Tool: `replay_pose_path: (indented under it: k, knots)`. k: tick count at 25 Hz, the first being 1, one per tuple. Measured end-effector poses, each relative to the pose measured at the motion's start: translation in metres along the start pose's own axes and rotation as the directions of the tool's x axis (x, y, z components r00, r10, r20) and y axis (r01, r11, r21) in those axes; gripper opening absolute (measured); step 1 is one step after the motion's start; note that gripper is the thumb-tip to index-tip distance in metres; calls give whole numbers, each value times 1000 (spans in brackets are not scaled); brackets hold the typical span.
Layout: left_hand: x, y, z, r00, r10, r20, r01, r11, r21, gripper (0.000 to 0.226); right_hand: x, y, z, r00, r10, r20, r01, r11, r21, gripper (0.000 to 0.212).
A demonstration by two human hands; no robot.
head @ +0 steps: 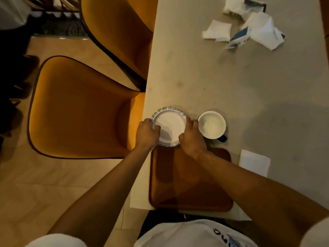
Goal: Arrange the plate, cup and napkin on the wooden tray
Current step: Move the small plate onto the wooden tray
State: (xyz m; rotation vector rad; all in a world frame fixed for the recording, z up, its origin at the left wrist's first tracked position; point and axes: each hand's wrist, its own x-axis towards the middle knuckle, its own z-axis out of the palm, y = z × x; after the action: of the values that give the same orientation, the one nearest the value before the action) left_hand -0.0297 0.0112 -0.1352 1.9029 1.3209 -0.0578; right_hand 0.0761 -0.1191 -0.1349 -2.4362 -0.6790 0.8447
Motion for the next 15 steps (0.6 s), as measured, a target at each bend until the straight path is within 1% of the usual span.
replay_pose_path:
  k: [3,5,7,9,12,15]
  knots:
    - [-31,-18,-11,1000,-21,-23,19,995,-97,33,-24,18,-7,995,-95,32,95,995,-2,65]
    - [-56,-36,-12,999,-28,-37,25,994,-102,25,-42,32,-6,991,-118,69,110,988,108,66]
    - [-78,-53,-8,999,-37,-38,33,995,-92,21,-59,46,1,986,-109,127,84,979,185,66]
    - [-91,-62,-2,997,-70,-23,68,993,-93,20,-72,58,10,984,-85,155,55,981,186,66]
    - [-100,-69,5,992,-123,-22,121,988,-96,22,-80,68,18,983,-79,167,51,985,168,64]
    - [-99,-74,9,990,-135,-32,133,988,-75,23,-81,70,21,980,-61,188,29,986,167,63]
